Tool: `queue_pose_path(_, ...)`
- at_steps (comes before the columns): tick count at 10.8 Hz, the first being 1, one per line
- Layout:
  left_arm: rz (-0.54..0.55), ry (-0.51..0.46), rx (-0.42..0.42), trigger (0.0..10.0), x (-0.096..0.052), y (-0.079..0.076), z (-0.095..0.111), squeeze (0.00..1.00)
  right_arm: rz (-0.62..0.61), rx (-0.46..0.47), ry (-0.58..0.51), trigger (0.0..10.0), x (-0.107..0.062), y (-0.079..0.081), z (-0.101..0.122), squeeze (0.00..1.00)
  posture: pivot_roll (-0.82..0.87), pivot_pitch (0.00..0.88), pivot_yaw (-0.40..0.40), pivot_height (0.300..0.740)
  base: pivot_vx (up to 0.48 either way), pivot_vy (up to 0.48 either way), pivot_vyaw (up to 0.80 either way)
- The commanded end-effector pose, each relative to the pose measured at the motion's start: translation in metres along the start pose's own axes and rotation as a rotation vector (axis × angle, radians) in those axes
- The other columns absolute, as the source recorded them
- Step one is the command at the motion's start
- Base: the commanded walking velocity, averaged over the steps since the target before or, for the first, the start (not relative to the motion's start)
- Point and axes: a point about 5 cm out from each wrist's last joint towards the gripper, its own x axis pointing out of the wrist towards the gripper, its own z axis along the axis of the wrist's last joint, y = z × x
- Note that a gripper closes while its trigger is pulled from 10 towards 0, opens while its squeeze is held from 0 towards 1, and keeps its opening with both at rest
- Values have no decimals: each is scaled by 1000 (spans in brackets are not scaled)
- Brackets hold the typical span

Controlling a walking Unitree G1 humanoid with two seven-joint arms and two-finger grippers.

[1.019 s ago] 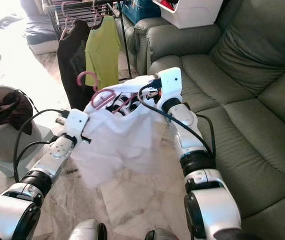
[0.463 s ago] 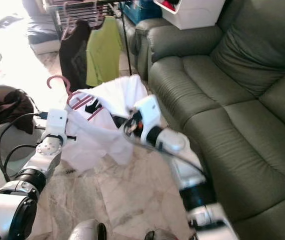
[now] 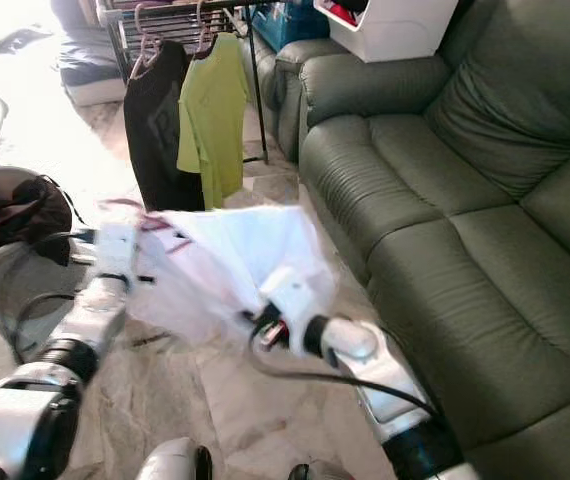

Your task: Hang hanger

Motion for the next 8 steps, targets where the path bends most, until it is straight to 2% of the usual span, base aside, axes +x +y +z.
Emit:
queue_pose_path(1, 35, -135, -165, 0, 6, 8, 42, 0, -101, 21, 62, 0, 0, -8, -15, 0, -50, 0, -33, 740, 0, 0, 0)
queue_pose_path(2, -13, -164, -185, 0, 4, -5, 50, 0, -205, -21, -6, 0, 5, -18, -3, 0, -43, 0, -24, 740, 0, 0, 0)
queue_pose_path(3, -120, -241, -114, 0, -4, -25, 61, 0, -359, -13, -89, 0, 9, -39, 13, 0, -40, 0, -22, 740, 0, 0, 0)
queue_pose_path(4, -171, -295, -47, 0, -9, -31, 63, 0, -438, -24, -108, 0, 8, -51, 19, 0, -38, 0, -19, 740, 0, 0, 0)
queue_pose_path(5, -218, -338, 33, 0, -15, -35, 59, 0, -528, 23, -150, 0, 4, -68, 27, 0, -35, 3, -18, 740, 0, 0, 0)
queue_pose_path(6, -244, -308, 31, 0, -20, -37, 47, 0, -598, 51, -167, 0, 3, -82, 32, 0, -35, 3, -18, 740, 0, 0, 0)
queue_pose_path(7, -243, -291, 4, 0, -23, -38, 45, 0, -623, 38, -161, 0, 4, -87, 33, 0, -30, 5, -18, 740, 0, 0, 0)
queue_pose_path(8, -210, -270, -41, 0, -23, -34, 46, 0, -588, 29, -110, 10000, 11, -82, 28, 0, -25, 6, -23, 740, 0, 0, 0)
